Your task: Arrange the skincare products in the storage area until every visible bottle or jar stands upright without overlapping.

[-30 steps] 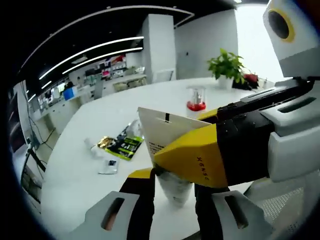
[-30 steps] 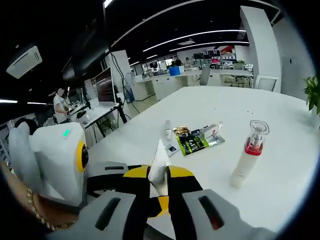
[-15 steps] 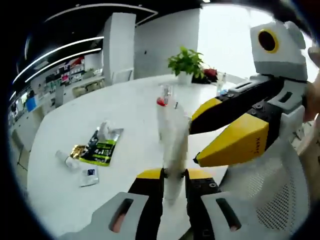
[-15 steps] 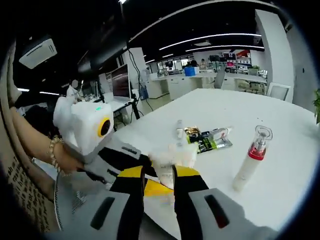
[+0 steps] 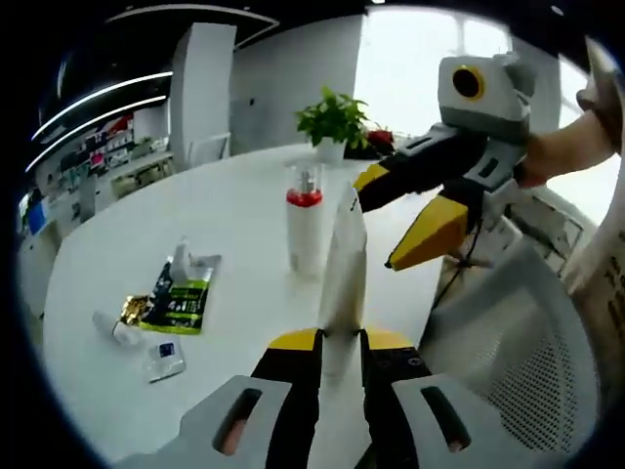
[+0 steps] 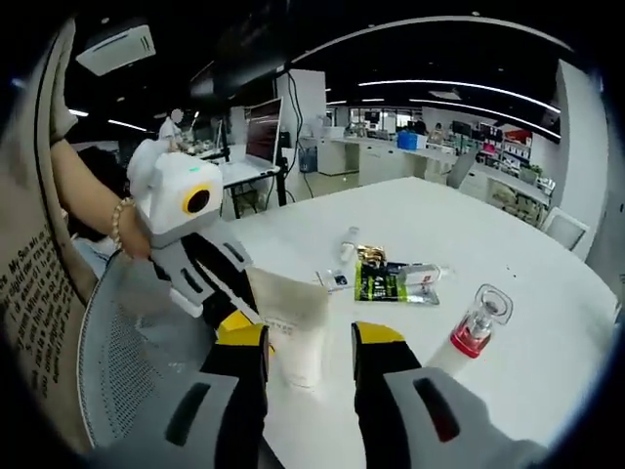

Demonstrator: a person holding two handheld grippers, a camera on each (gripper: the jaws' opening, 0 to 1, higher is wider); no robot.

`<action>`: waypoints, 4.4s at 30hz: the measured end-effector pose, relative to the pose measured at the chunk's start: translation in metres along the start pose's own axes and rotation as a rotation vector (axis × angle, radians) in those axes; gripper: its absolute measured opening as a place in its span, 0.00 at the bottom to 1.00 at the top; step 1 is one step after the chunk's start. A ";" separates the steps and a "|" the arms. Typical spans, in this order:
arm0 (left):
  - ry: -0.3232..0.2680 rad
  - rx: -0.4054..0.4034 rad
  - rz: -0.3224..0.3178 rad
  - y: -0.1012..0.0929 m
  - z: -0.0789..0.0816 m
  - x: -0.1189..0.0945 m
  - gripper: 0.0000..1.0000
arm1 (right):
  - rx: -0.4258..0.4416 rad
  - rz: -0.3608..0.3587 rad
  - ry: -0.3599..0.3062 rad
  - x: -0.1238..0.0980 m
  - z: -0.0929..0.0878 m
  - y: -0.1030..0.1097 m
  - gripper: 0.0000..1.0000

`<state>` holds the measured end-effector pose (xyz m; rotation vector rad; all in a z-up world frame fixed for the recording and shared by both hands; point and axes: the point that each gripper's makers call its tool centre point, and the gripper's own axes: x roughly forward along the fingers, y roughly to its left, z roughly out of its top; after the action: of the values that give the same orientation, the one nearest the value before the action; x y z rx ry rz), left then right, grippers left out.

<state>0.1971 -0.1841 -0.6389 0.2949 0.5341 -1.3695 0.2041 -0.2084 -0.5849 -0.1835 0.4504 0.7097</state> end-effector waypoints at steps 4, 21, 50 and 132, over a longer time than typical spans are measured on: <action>0.009 0.017 -0.036 0.000 0.000 0.000 0.12 | -0.031 0.221 0.053 0.019 -0.005 0.019 0.34; 0.089 0.061 -0.135 -0.001 -0.019 0.000 0.03 | -0.136 0.207 0.083 0.012 -0.013 0.025 0.08; 0.148 0.275 -0.227 -0.002 -0.012 0.025 0.15 | -0.096 0.228 0.067 0.018 -0.012 0.017 0.15; 0.134 0.310 -0.341 0.056 0.052 0.119 0.35 | 0.361 -0.340 0.033 -0.027 -0.073 -0.001 0.74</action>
<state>0.2745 -0.3000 -0.6631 0.5701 0.4961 -1.7762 0.1625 -0.2474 -0.6371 0.0687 0.5549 0.2848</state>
